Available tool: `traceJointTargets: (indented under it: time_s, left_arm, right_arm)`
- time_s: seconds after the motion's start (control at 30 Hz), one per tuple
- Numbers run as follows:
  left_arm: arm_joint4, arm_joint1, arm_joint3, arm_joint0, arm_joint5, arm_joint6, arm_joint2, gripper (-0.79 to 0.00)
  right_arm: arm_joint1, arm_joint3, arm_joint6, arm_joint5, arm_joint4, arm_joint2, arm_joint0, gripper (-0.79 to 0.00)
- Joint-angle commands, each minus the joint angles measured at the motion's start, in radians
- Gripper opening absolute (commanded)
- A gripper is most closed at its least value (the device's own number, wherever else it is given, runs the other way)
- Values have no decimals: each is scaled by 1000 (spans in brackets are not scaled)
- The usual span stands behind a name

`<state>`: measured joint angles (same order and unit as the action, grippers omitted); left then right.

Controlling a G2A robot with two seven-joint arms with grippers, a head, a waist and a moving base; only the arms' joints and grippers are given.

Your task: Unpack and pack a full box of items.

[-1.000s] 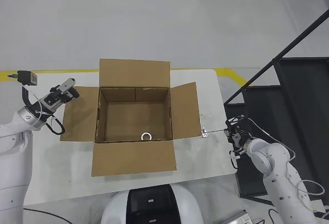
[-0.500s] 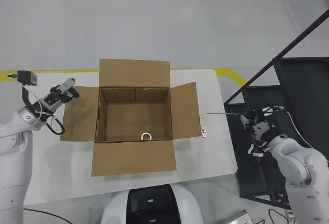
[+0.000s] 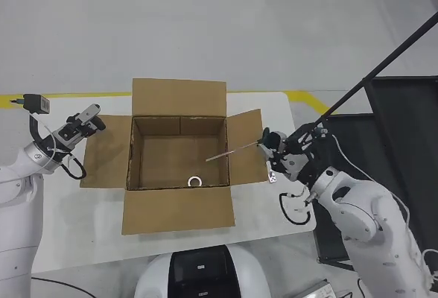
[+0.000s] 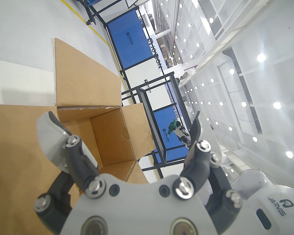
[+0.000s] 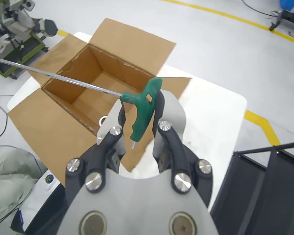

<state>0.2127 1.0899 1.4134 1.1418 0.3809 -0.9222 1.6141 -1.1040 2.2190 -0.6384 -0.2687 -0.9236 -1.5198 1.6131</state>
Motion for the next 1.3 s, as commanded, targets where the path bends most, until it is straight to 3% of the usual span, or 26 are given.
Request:
traceJointTargets:
  time_s: [0.0, 0.2, 0.4, 0.43, 0.47, 0.5, 0.53, 0.7, 0.9, 1.27]
  left_arm:
    - [0, 0, 0, 0, 0, 0, 0, 0]
    - [0, 0, 0, 0, 0, 0, 0, 0]
    - [0, 0, 0, 0, 0, 0, 0, 0]
    - [0, 0, 0, 0, 0, 0, 0, 0]
    - [0, 0, 0, 0, 0, 0, 0, 0]
    - [0, 0, 0, 0, 0, 0, 0, 0]
    - [0, 0, 0, 0, 0, 0, 0, 0]
    - [0, 0, 0, 0, 0, 0, 0, 0]
    - [0, 0, 0, 0, 0, 0, 0, 0]
    - [0, 0, 0, 0, 0, 0, 0, 0]
  right_arm:
    - [-7, -36, -21, 30, -40, 118, -70, -785]
    - [-43, -198, -42, 148, -159, 398, -248, -785]
    - [-82, -351, -16, 245, -180, 547, -367, -785]
    - [-87, -372, -11, 255, -172, 559, -381, -554]
    - [-92, -390, -2, 264, -165, 569, -393, -406]
    - [-96, -409, 5, 272, -160, 576, -404, -28]
    - [-100, -425, 12, 279, -149, 582, -413, 0]
    - [-112, -473, 46, 275, -93, 581, -439, 0]
    - [-93, -409, 24, 148, 33, 485, -373, 0]
    - [-19, -140, 10, -109, 303, -31, -44, 0]
